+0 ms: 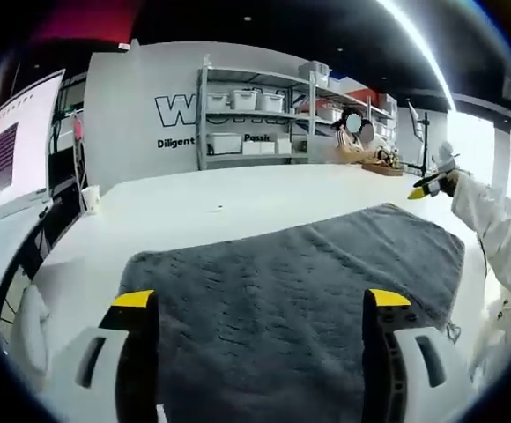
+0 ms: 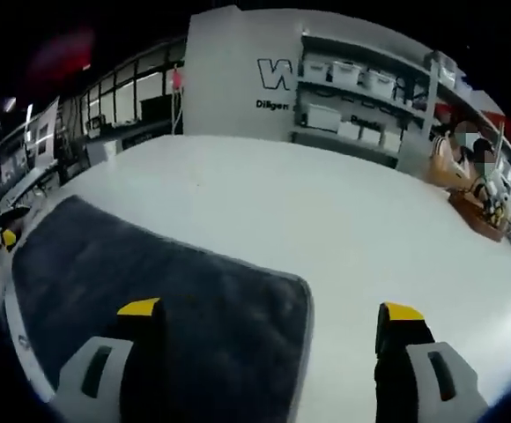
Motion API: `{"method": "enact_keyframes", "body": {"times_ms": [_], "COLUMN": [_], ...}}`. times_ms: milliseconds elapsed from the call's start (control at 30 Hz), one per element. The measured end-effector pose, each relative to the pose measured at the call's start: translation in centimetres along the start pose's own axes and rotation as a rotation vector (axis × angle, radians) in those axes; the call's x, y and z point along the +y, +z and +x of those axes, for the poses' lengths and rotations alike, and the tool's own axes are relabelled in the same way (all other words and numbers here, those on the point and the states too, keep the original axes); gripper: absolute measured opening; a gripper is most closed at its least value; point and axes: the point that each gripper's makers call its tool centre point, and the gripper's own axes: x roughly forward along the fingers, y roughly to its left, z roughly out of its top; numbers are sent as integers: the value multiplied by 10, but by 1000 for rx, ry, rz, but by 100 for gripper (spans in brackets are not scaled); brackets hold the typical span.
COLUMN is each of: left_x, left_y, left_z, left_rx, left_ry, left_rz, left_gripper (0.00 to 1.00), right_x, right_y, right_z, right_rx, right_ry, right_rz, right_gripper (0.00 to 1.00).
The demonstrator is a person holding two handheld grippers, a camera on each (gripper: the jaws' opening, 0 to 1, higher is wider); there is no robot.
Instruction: Open the folded towel by lifting each exposed corner and separating the folded layers until the towel lies flat within the target outline without major curled edges
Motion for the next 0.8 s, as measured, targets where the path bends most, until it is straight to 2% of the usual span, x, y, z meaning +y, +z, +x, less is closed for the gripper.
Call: {"method": "enact_keyframes", "body": {"times_ms": [100,133,167,200,300,400,500,600,733,800], "left_x": [9,13,17,23,32,41,54,74,99,110], "left_y": [9,12,15,18,25,29,28,27,28,28], "left_z": [8,11,13,16,28,36,41,48,57,62], "left_rx": [-12,-10,-11,-6,-3,-11,-12,-25,-56,-63], "left_ry": [-6,4,22,48,61,68,85,115,162,167], "left_rz": [-17,-9,15,30,34,33,30,4,0,-19], "left_gripper": [94,93,92,91,91,90,85,84,75,72], "right_x": [19,28,33,48,60,66,80,90,105,118], "right_y": [1,5,10,20,17,20,20,17,17,20], "right_z": [-8,-9,-9,-12,-14,-13,-9,-3,4,9], "right_rx": [-29,-51,-82,-144,-120,-135,-148,-145,-156,-173], "right_ry": [20,52,73,110,107,59,108,113,112,138], "right_rz": [19,20,15,48,7,-42,-28,-44,-65,-68], "right_gripper": [99,99,99,99,99,99,99,99,99,99]}}
